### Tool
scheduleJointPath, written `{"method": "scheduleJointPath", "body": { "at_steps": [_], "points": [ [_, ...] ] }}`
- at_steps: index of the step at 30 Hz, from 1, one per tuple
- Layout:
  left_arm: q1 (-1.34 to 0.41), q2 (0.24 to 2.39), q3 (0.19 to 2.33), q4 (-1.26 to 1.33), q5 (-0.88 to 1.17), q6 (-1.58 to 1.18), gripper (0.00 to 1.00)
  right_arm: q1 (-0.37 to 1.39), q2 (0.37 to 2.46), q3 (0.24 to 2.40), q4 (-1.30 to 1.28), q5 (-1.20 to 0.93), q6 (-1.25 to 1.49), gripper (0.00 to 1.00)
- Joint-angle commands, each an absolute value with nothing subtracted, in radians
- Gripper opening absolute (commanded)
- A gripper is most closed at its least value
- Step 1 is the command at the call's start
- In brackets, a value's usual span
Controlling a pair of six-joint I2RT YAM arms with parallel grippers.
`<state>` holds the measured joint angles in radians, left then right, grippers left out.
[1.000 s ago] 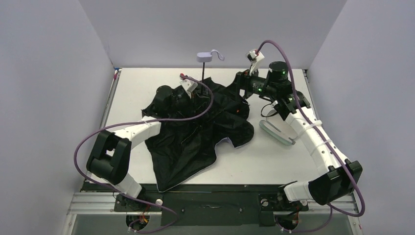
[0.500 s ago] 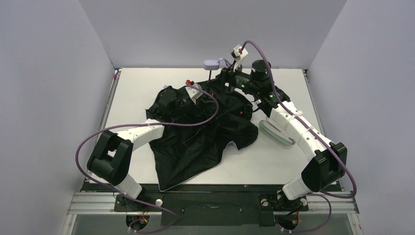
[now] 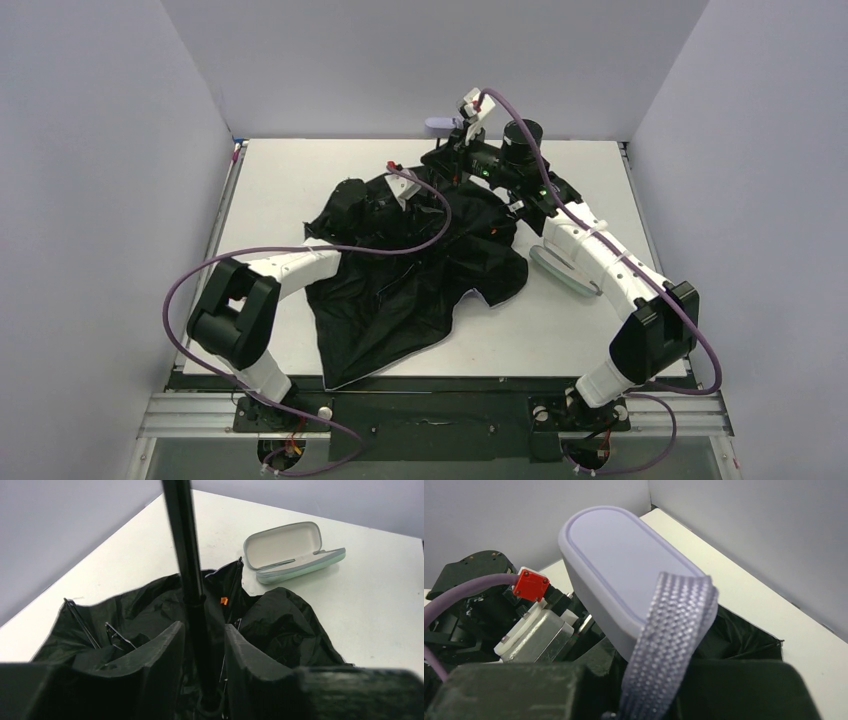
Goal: Open the umbrella
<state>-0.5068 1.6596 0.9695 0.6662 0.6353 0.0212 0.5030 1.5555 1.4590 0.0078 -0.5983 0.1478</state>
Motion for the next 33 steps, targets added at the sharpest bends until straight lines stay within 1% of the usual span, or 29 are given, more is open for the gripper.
{"method": "scheduleJointPath", "body": {
  "at_steps": [1,2,4,5,12,17,21,23,29,33],
  "points": [
    [-0.484,1.646,1.003,0.640,0.558,0.028,0.43,0.494,1.544,1.483,0.107,-0.553,0.113,0.00],
    [-0.472,1.648,0.997,0.624,0.554,0.020,0.52,0.494,1.545,1.481,0.107,-0.553,0.112,0.00],
    [-0.455,1.653,0.987,0.612,0.555,0.017,0.57,0.495,1.545,1.479,0.107,-0.556,0.111,0.00],
    [-0.448,1.655,0.985,0.613,0.567,0.018,0.57,0.496,1.547,1.478,0.107,-0.556,0.113,0.00],
    [-0.442,1.681,0.967,0.679,0.615,0.038,0.48,0.497,1.556,1.481,0.097,-0.561,0.115,0.00],
    [-0.464,1.698,0.965,0.699,0.609,0.071,0.34,0.498,1.562,1.489,0.091,-0.563,0.118,0.00],
    [-0.466,1.729,0.964,0.685,0.573,0.052,0.27,0.499,1.567,1.510,0.085,-0.565,0.124,0.00],
    [-0.471,1.747,0.955,0.671,0.513,0.043,0.23,0.499,1.570,1.520,0.083,-0.567,0.124,0.00],
    [-0.475,1.795,0.923,0.667,0.420,-0.032,0.19,0.494,1.586,1.553,0.078,-0.577,0.123,0.00],
    [-0.481,1.820,0.900,0.676,0.371,-0.104,0.18,0.494,1.614,1.591,0.077,-0.585,0.129,0.00]
  ]
}}
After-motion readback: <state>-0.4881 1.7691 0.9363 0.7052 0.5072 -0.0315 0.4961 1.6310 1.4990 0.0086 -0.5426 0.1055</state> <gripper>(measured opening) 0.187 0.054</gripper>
